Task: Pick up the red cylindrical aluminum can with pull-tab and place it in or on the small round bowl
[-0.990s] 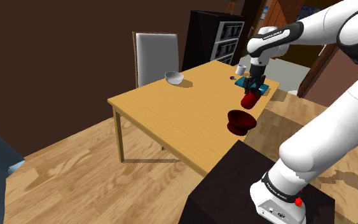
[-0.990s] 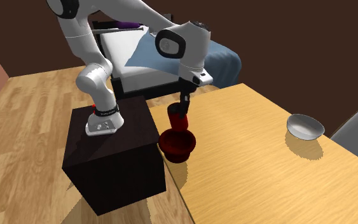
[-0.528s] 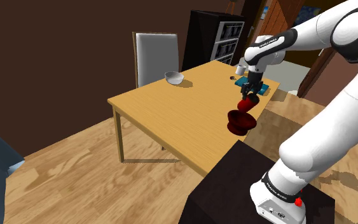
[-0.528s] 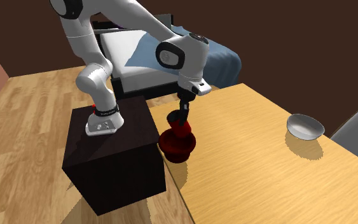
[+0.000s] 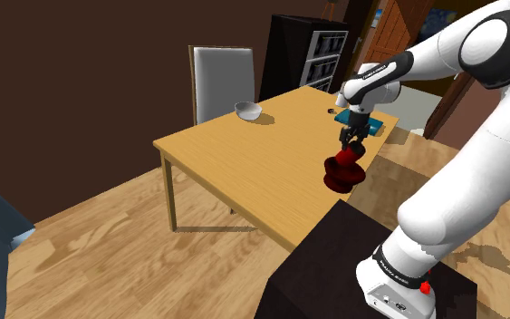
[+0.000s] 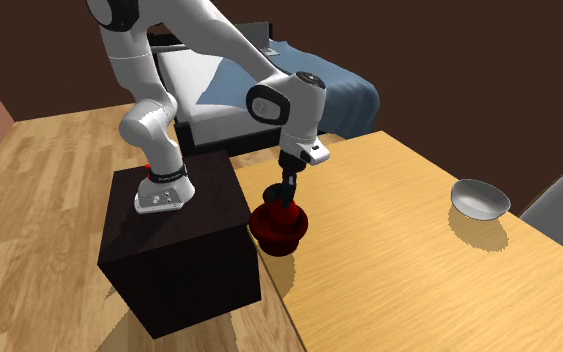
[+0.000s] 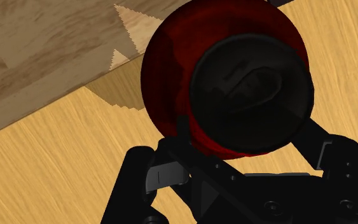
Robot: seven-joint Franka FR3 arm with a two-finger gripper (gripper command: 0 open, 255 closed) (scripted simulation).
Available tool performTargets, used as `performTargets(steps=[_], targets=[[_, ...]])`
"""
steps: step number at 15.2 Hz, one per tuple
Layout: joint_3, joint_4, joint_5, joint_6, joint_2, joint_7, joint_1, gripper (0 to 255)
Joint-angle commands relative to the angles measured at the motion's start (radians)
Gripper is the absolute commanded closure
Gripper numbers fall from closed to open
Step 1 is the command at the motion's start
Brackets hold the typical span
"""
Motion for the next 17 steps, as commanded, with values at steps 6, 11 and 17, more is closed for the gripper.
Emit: performTargets(steps=[6, 11, 17], targets=[[0.0, -0.008, 0.006, 0.027, 0.018, -0.002, -0.001, 255], [0.0, -0.008, 0.006, 0.027, 0.018, -0.002, -0.001, 0], [0.006, 0.052, -0.002, -0.077, -0.026, 0.006, 0.007, 0]])
